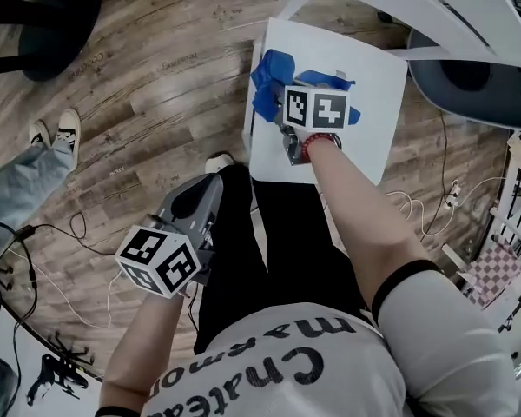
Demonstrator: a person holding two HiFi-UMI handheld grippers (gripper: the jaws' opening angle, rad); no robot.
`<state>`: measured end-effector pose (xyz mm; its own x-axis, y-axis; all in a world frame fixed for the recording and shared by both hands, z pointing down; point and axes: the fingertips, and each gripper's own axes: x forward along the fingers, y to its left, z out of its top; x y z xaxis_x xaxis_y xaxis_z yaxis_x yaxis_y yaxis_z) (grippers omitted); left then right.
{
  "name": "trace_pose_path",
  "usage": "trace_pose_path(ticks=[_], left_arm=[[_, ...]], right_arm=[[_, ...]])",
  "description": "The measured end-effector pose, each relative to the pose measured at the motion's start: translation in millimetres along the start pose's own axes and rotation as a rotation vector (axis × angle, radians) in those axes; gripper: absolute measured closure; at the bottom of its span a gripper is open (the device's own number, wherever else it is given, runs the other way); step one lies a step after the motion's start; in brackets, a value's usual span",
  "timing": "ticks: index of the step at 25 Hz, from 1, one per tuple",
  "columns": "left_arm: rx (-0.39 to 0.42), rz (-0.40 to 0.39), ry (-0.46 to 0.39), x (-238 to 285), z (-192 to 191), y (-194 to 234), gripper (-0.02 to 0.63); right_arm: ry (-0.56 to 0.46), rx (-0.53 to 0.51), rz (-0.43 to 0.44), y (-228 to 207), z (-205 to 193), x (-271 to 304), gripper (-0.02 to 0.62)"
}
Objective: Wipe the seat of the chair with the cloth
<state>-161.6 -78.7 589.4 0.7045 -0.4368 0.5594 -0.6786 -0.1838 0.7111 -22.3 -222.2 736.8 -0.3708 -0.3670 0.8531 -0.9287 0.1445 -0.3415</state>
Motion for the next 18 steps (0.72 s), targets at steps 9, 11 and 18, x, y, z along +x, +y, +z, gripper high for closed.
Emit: trace_pose_path(ticks=[9,11,18], left_arm=[[0.063,0.015,0.010,-13.1,4.0,13.3,0.598],[0.040,0.069,-0.032,-19.7,10.0,29.3,0.598],[0.005,0.104,-0.056,10.1,2.4,12.4,0.598]], right_arm=[[0.101,-0.039,-0.143,-4.0,1.0,0.1,0.509],[0.080,-0.027,-0.128,-4.2,0.6,-0.5,0.509],[0.075,-0.018,-0.112,-54.4,-19.0,-28.8,0.511]])
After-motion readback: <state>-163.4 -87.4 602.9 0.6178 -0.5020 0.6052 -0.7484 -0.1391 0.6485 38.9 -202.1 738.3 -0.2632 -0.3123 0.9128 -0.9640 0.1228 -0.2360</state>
